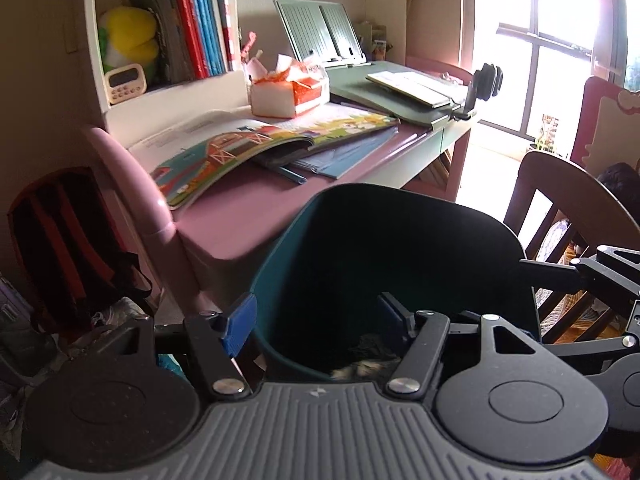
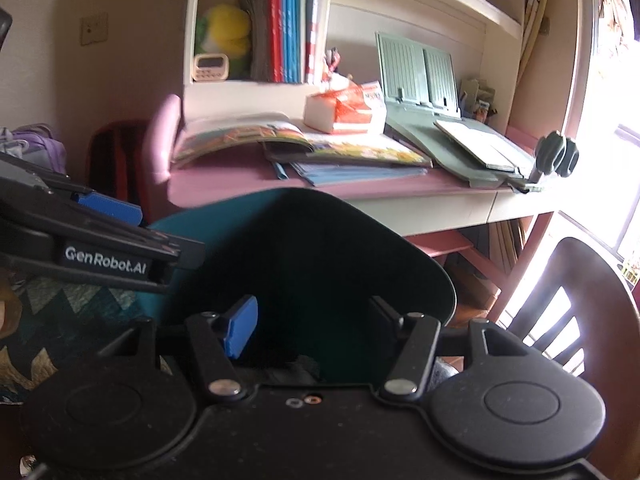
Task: Collect trash
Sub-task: 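Open the right tool over the teal bin and return toward the pile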
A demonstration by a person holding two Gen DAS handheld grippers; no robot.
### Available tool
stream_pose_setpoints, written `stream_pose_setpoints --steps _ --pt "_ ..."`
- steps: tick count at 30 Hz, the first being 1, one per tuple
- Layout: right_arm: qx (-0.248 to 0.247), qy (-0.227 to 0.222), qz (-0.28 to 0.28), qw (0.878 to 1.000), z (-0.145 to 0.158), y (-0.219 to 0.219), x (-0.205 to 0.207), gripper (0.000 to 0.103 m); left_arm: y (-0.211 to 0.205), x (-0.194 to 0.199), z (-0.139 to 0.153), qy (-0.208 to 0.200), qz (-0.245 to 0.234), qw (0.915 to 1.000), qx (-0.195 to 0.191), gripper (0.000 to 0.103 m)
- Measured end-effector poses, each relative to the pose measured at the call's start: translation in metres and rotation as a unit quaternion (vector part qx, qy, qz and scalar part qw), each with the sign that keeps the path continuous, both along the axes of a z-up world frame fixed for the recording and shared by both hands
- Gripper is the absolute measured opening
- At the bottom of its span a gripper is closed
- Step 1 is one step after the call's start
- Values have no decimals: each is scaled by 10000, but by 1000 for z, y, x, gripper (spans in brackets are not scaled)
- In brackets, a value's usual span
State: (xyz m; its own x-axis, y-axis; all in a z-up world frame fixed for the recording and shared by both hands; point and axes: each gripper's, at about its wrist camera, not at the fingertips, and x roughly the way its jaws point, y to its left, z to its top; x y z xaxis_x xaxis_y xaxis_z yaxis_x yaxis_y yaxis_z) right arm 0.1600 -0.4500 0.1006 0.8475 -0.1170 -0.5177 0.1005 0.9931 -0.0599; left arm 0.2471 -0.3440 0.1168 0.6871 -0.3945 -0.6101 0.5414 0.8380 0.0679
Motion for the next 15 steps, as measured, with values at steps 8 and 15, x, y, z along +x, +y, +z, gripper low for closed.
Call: stream_pose_setpoints --steps 8,15 --pt "143 -249 417 9987 22 40 -29 61 58 -29 17 -140 177 9997 -111 66" --pt "175 -387 932 9947 35 90 -45 61 119 -59 19 -199 379 9990 -97 66"
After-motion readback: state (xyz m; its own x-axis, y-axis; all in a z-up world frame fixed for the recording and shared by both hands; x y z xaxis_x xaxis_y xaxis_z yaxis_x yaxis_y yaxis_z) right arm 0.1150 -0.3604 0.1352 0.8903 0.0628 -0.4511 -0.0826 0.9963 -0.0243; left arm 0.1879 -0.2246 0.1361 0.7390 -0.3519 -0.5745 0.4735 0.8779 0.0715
